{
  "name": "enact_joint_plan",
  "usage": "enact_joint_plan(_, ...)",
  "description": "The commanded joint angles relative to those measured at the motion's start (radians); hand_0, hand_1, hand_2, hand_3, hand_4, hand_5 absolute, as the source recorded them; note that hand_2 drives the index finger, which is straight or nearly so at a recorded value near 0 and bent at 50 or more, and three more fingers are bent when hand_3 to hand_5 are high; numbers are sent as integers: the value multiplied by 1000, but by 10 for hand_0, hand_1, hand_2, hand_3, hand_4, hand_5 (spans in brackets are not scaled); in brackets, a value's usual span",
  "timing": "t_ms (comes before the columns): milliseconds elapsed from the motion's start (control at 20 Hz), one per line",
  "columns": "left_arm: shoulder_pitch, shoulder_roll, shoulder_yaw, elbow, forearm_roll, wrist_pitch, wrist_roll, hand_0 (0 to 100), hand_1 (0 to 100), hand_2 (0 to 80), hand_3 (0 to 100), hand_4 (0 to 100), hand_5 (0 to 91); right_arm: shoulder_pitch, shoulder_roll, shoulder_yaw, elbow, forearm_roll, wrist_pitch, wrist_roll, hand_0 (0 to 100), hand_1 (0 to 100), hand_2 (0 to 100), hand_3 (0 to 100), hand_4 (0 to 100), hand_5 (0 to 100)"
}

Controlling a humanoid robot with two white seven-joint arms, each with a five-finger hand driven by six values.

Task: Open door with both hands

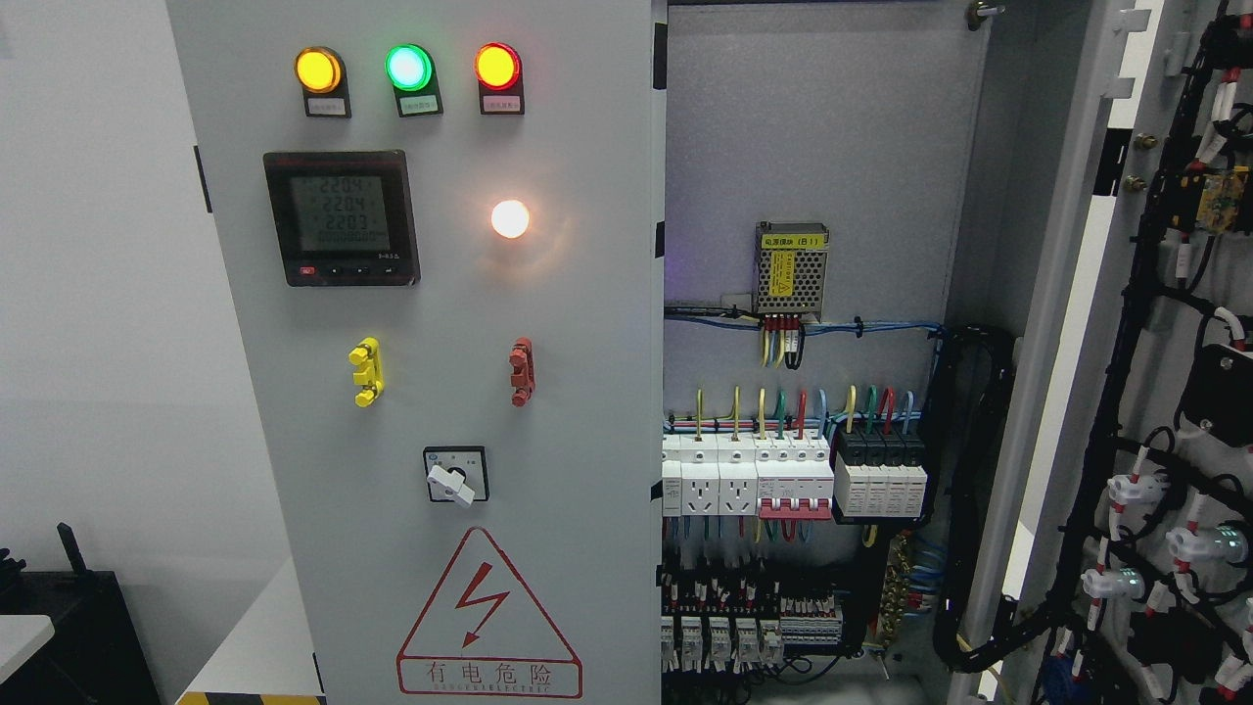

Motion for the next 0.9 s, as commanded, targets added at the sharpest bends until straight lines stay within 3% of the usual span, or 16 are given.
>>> enact_joint_plan(0, 31, -34, 0, 0, 3, 0, 0, 0, 0, 0, 0, 42, 0, -148, -28, 31, 78, 0, 11, 0, 0, 0, 0, 0, 0, 0)
enact_joint_plan(150, 31, -34, 0, 0, 3, 0, 0, 0, 0, 0, 0, 42, 0, -217, -28, 34, 127, -2, 13, 1, 0, 0, 0, 0, 0, 0)
enact_joint_plan(501, 31, -34, 0, 0, 3, 0, -1, 0, 0, 0, 0, 42, 0, -289, -29, 103, 185, -2, 20, 1, 0, 0, 0, 0, 0, 0)
enact_joint_plan(851, 31, -34, 0, 0, 3, 0, 0, 0, 0, 0, 0, 41, 0, -395, -31, 106, 280, -5, 25, 18, 0, 0, 0, 0, 0, 0)
